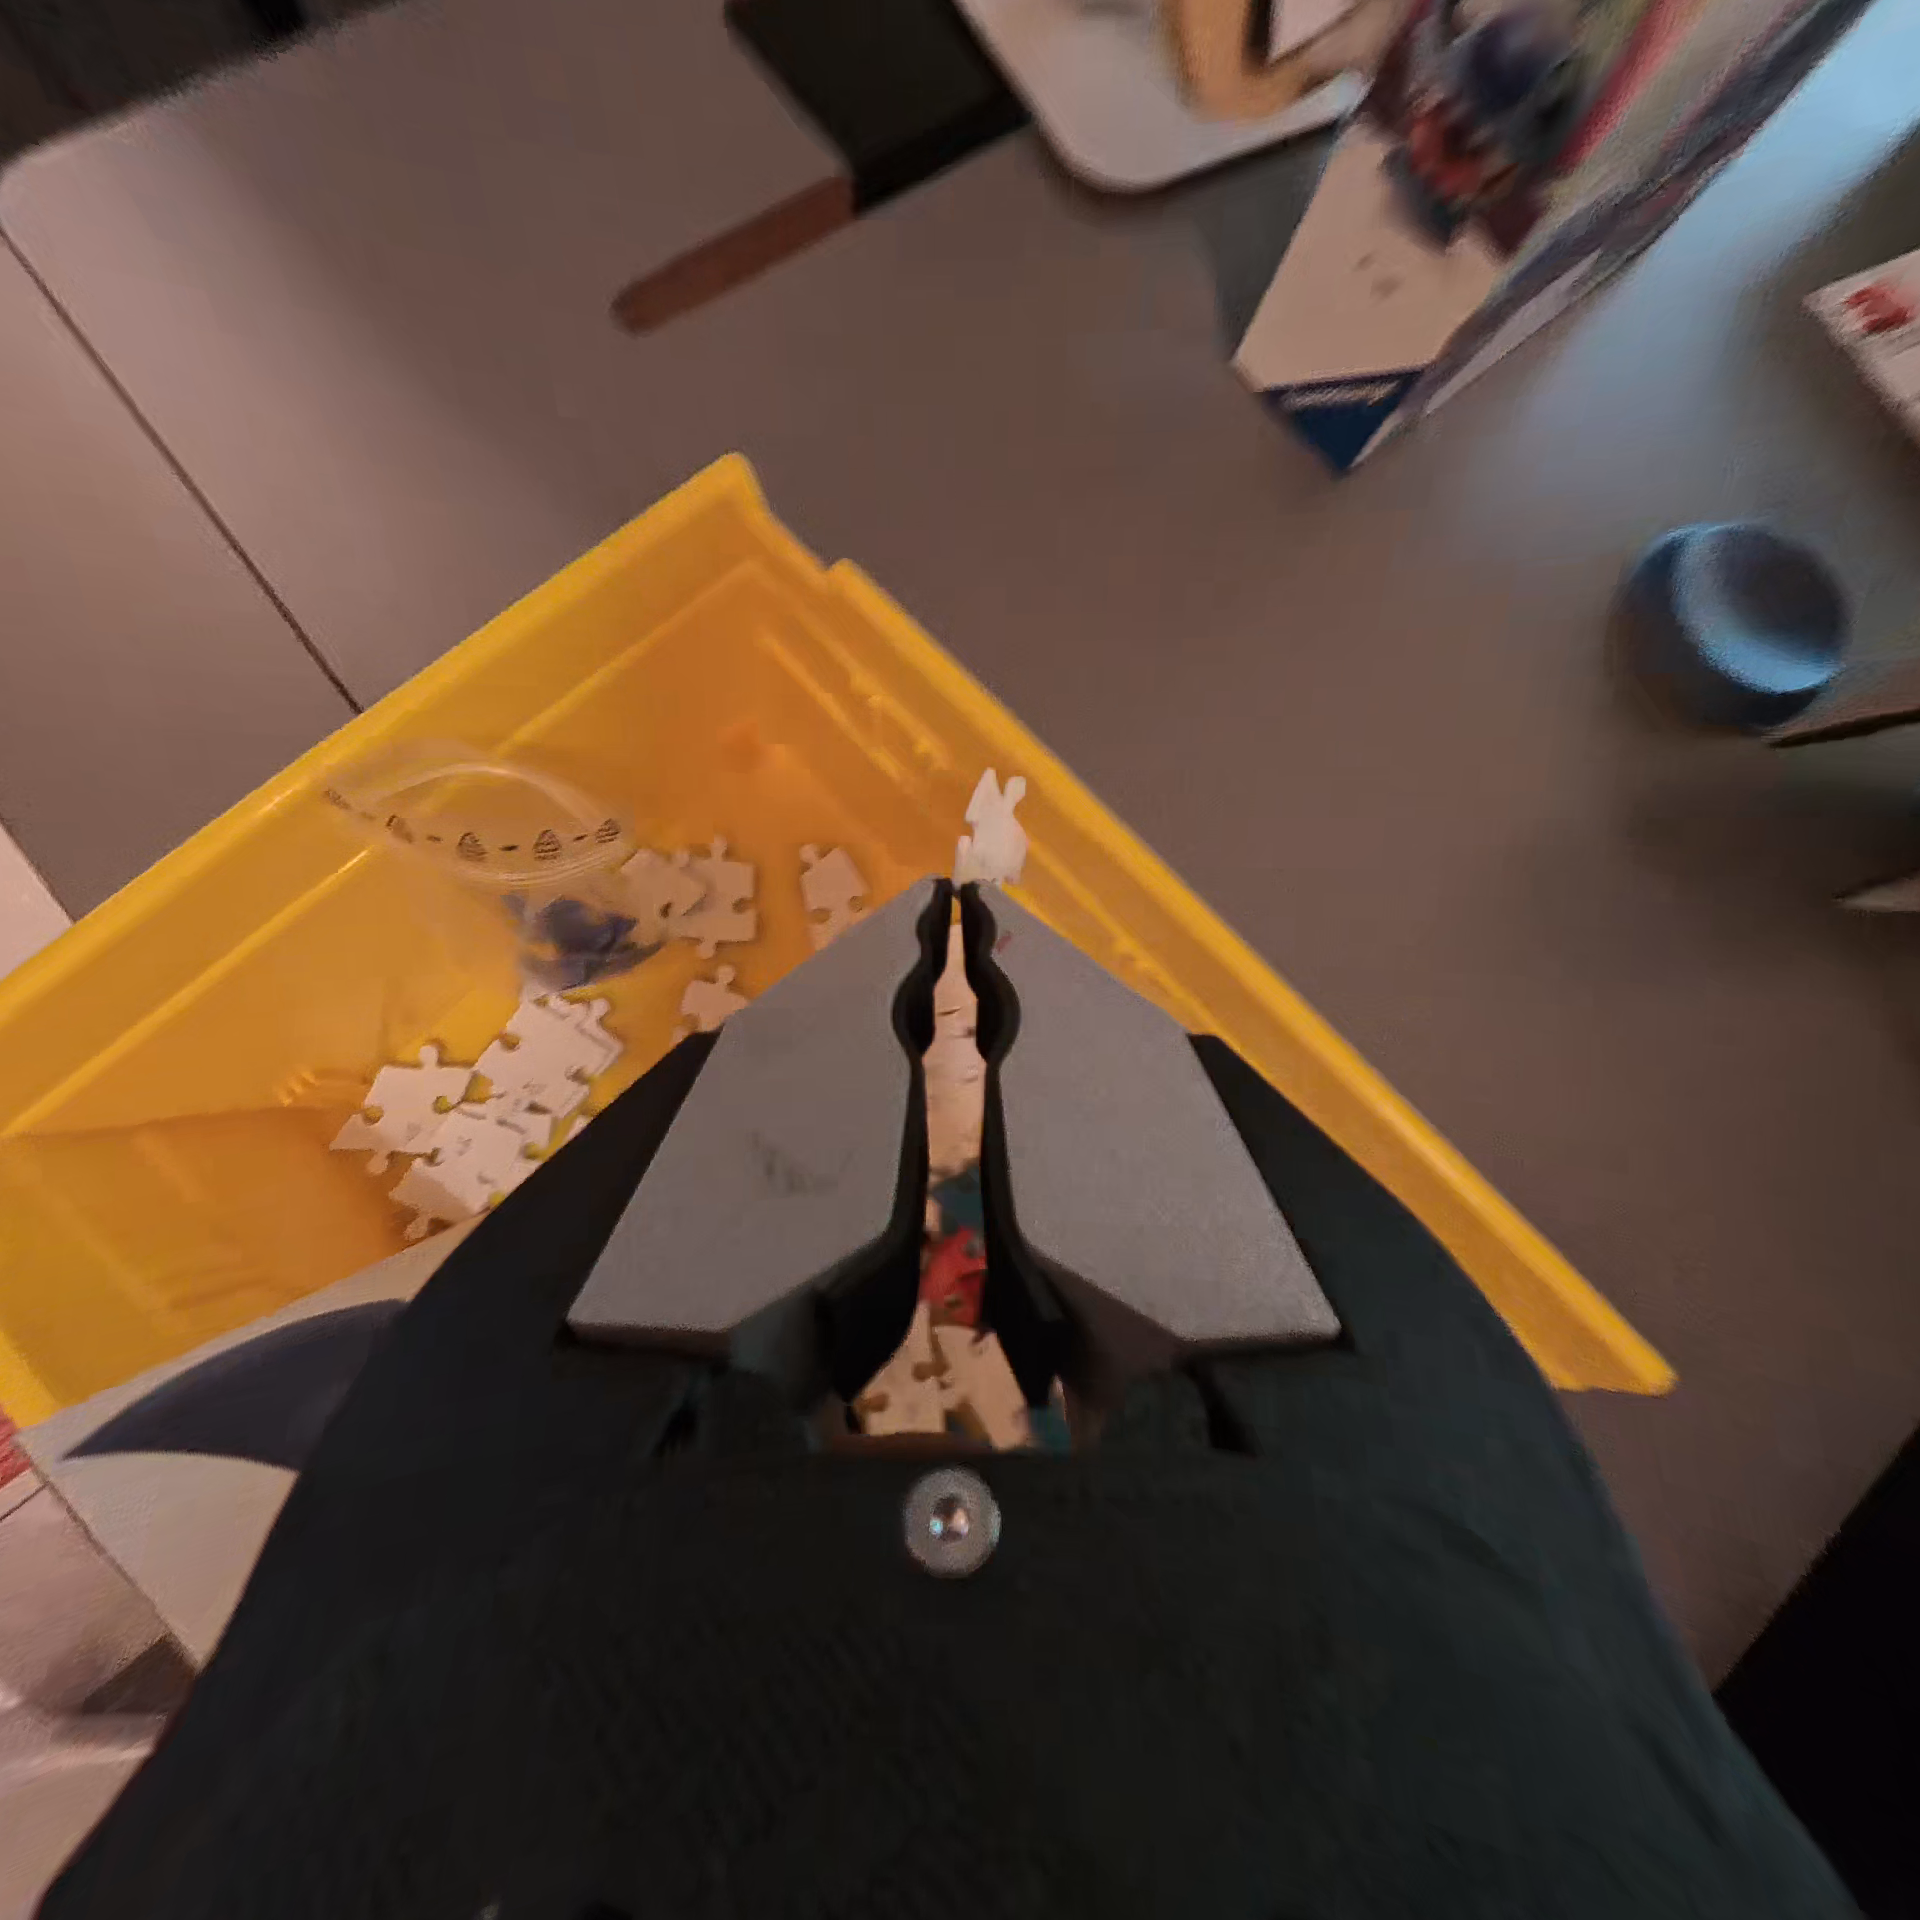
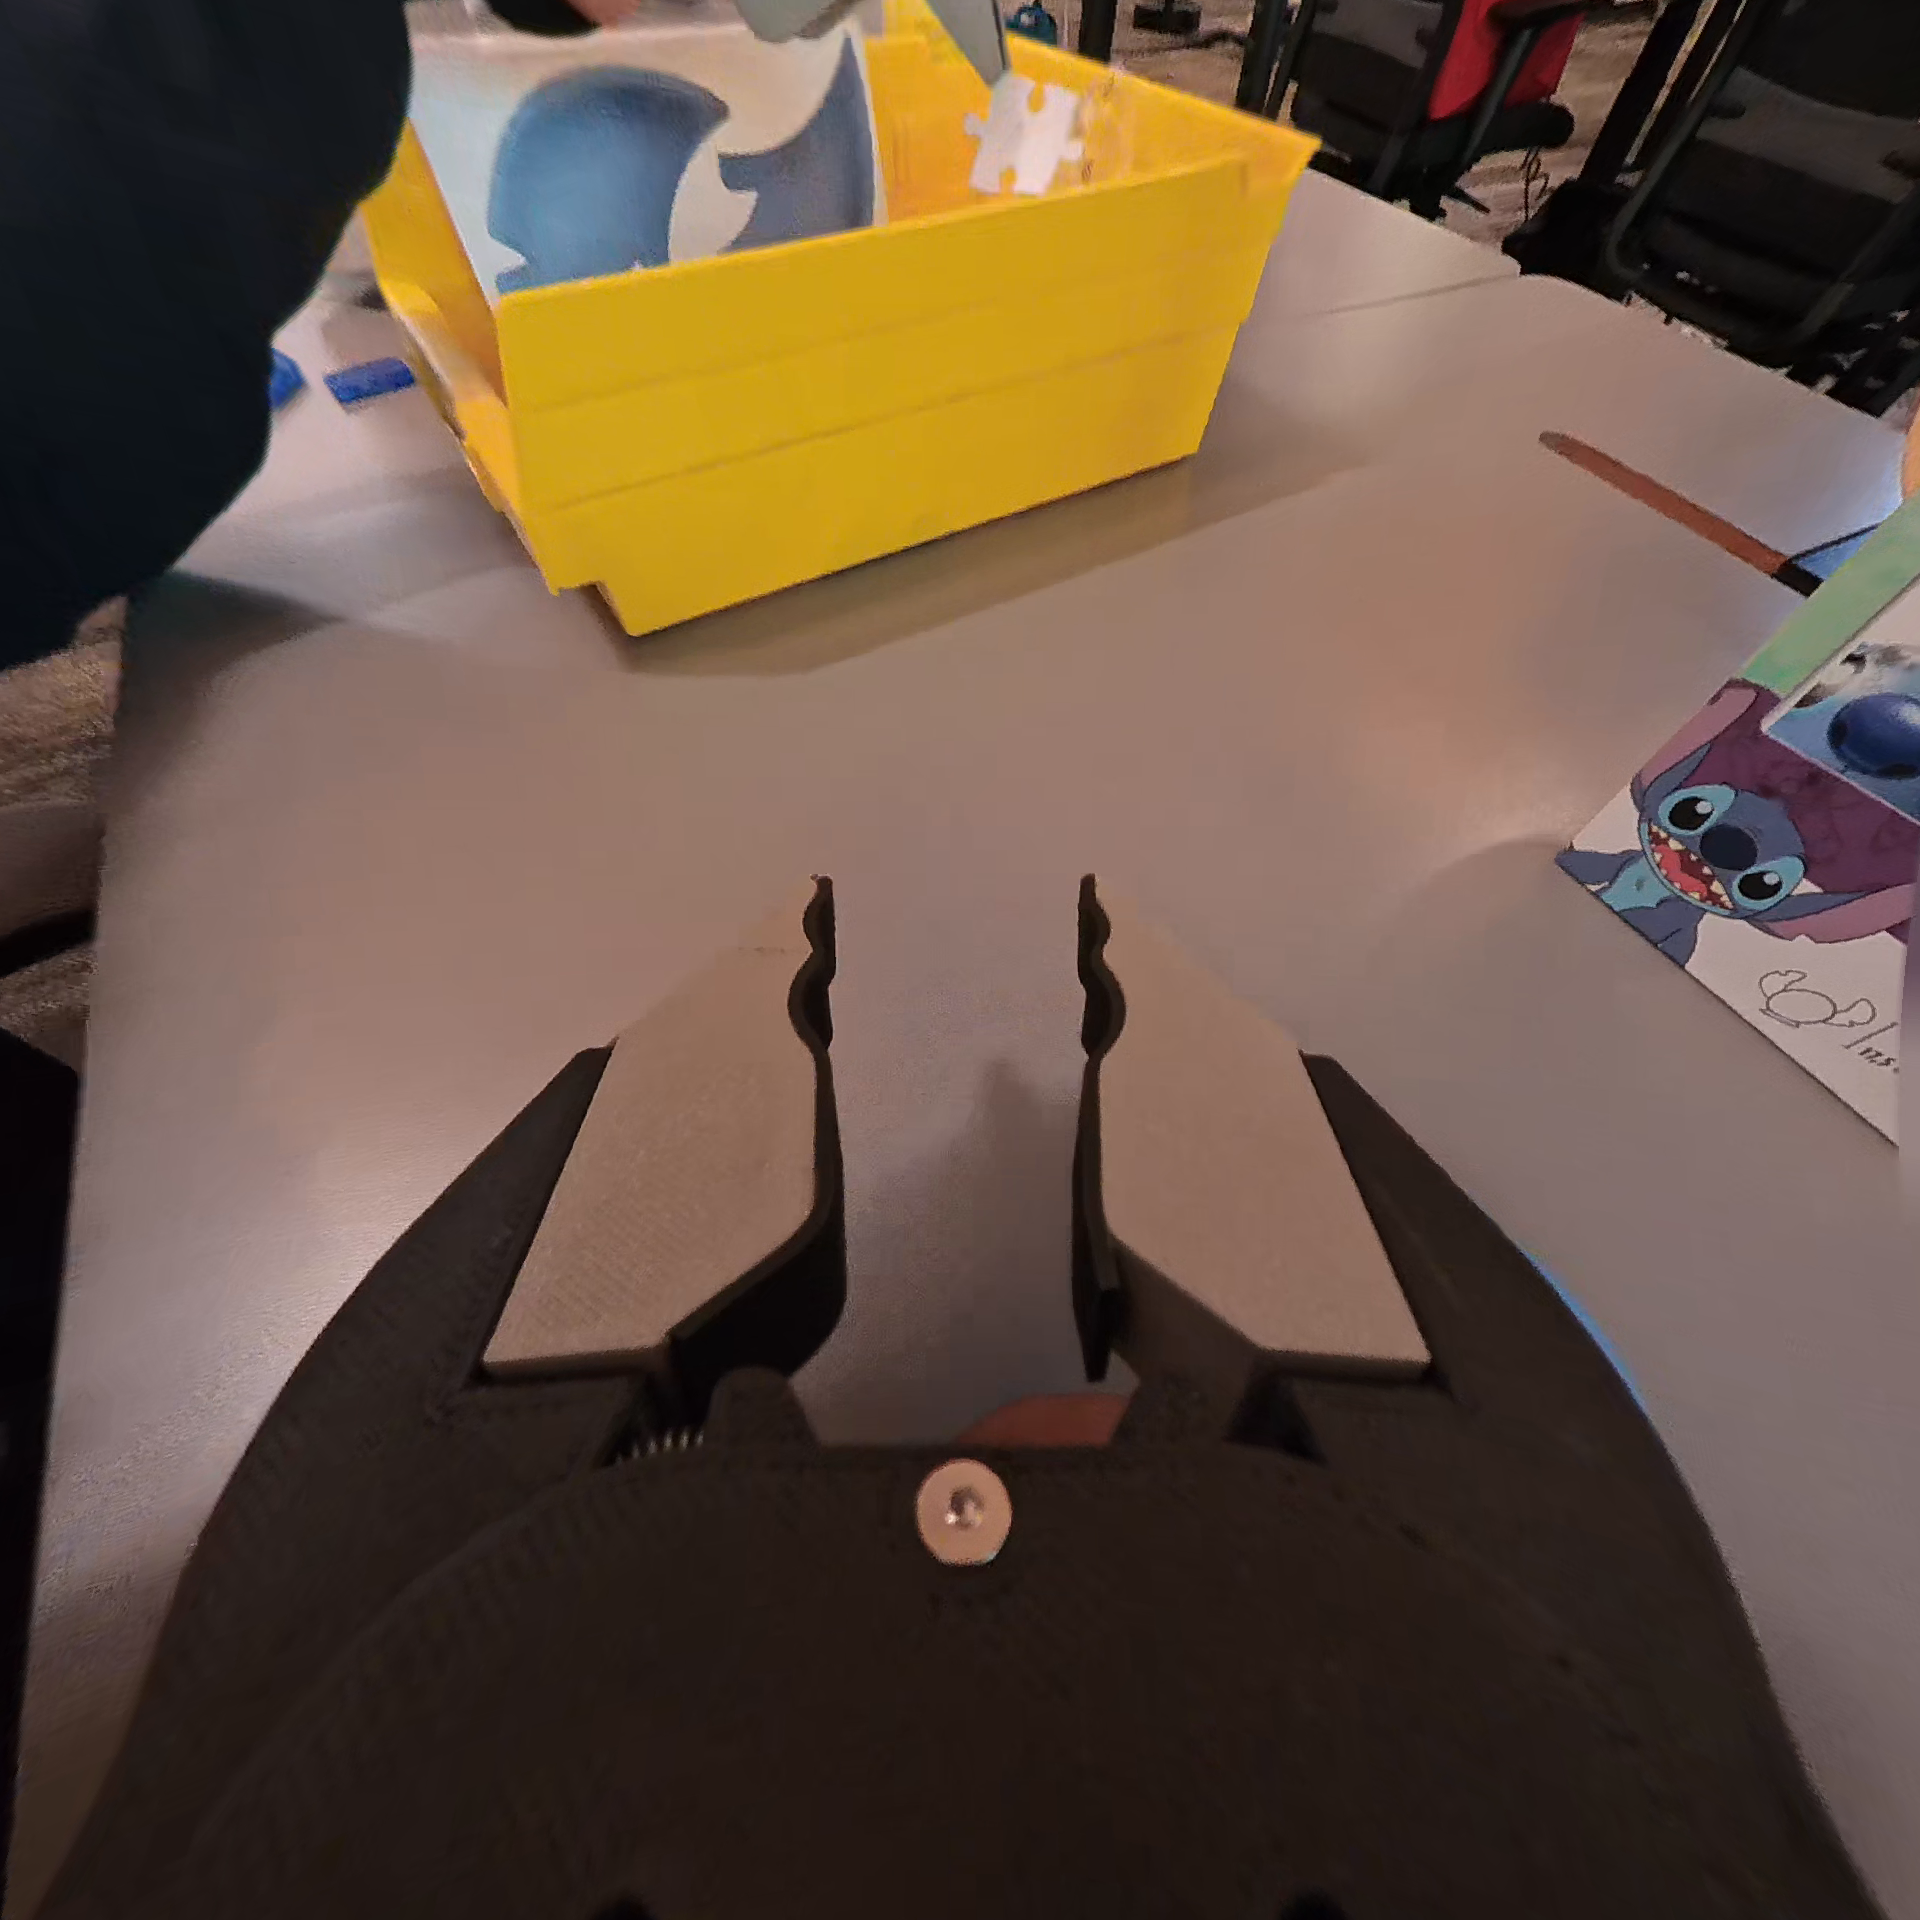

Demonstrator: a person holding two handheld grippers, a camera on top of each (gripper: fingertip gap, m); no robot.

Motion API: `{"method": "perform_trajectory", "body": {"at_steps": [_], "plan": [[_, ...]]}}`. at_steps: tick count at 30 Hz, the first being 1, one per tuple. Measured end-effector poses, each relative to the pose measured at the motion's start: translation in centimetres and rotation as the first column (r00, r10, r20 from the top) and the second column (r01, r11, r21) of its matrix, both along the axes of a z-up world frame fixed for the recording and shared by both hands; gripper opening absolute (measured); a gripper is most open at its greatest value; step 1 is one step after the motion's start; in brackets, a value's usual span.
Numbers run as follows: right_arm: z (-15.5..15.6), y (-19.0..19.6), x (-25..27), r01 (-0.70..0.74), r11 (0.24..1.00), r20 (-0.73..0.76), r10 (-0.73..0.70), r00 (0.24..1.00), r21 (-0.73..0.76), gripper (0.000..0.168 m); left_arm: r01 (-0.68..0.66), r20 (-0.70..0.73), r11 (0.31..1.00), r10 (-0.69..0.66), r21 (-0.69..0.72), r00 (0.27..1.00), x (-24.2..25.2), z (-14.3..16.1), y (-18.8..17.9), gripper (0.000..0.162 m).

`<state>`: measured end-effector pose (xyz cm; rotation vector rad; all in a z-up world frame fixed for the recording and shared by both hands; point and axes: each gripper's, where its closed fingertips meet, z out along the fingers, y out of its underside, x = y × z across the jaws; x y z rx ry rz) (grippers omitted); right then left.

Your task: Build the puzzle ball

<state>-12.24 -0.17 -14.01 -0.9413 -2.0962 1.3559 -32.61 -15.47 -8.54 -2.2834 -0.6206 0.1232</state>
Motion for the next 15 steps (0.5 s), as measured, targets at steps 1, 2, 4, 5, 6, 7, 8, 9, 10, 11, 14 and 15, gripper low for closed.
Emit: {"method": "perform_trajectory", "body": {"at_steps": [1,2,4,5,6,7,8,9,10,11,14,15], "plan": [[0.4,-0.2,0.2,-0.007,1.000,-0.005,0.007,1.000,-0.012,0.043,0.015,-0.018,0.998,-0.014,0.055,1.000,1.2,1.3,0.4,0.000],[0.7,-0.4,0.4,-0.017,0.999,-0.006,0.017,1.000,-0.028,0.043,0.030,-0.031,0.993,-0.027,0.112,0.999,2.5,2.5,0.8,0.000],[1.4,-0.9,0.9,-0.043,0.997,-0.006,0.043,0.999,-0.067,0.044,0.059,-0.062,0.977,-0.047,0.205,0.997,5.1,4.8,1.7,0.000],[1.9,-1.1,1.1,-0.054,0.995,-0.010,0.053,0.999,-0.086,0.044,0.068,-0.086,0.969,-0.049,0.236,0.995,6.3,5.8,2.1,0.000],[2.4,-1.4,1.2,-0.064,0.992,-0.014,0.063,0.998,-0.105,0.044,0.082,-0.111,0.960,-0.054,0.268,0.992,7.6,6.8,2.7,0.000],[3.0,-1.6,1.3,-0.074,0.989,-0.019,0.072,0.997,-0.126,0.043,0.101,-0.130,0.948,-0.064,0.301,0.989,9.1,7.7,3.4,0.000],[3.7,-1.7,1.4,-0.082,0.986,-0.028,0.078,0.997,-0.148,0.043,0.118,-0.148,0.934,-0.071,0.336,0.986,10.4,8.6,4.2,0.000],[4.6,-1.8,1.5,-0.086,0.981,-0.040,0.081,0.996,-0.173,0.041,0.134,-0.161,0.916,-0.077,0.379,0.984,11.7,9.5,5.0,0.000],[5.6,-1.9,1.6,-0.094,0.975,-0.054,0.085,0.995,-0.199,0.041,0.148,-0.166,0.892,-0.083,0.427,0.983,13.0,10.3,5.9,0.000],[6.6,-2.1,1.8,-0.105,0.969,-0.070,0.092,0.993,-0.225,0.040,0.163,-0.169,0.869,-0.094,0.467,0.981,14.3,11.0,6.8,0.000],[10.0,-2.2,2.4,-0.138,0.943,-0.126,0.104,0.987,-0.304,0.037,0.170,-0.176,0.823,-0.087,0.541,0.981,17.3,11.6,9.3,0.000],[11.0,-2.2,2.6,-0.150,0.932,-0.142,0.108,0.984,-0.329,0.037,0.172,-0.178,0.817,-0.086,0.550,0.980,18.1,11.4,10.0,0.000]]}}
